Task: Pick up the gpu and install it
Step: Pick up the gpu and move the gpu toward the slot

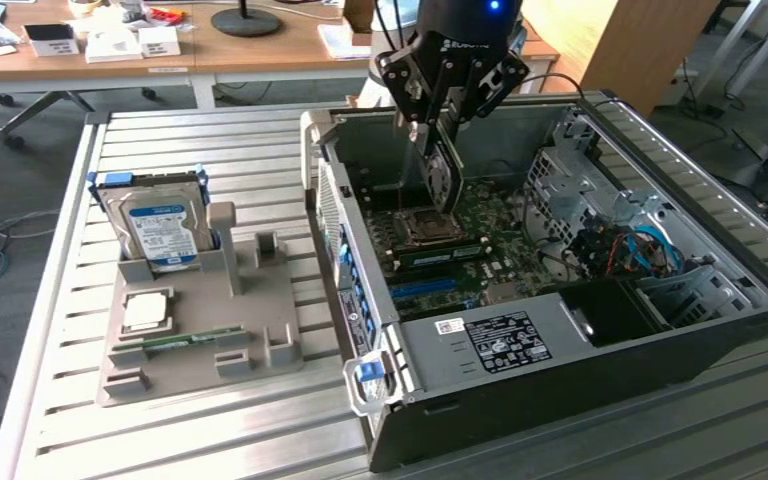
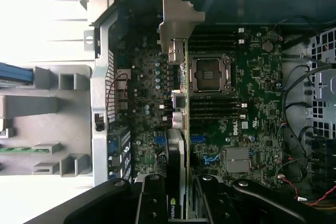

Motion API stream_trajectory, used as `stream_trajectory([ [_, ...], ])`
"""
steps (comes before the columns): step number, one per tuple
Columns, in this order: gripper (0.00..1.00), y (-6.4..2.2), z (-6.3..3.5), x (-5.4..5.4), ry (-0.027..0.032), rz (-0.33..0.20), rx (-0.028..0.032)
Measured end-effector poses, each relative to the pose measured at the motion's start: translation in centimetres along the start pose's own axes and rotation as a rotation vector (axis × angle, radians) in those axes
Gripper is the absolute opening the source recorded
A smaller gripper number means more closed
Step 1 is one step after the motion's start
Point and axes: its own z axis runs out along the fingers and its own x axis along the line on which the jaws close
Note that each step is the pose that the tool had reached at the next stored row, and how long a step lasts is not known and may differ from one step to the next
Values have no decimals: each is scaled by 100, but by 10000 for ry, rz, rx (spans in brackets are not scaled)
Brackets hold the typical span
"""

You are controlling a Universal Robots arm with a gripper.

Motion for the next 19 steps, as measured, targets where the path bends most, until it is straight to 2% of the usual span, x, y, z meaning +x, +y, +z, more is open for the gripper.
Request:
stream_trajectory([
  [7, 27, 1, 1, -28, 0, 0, 1],
  [19, 27, 10, 5, -214, 0, 0, 1],
])
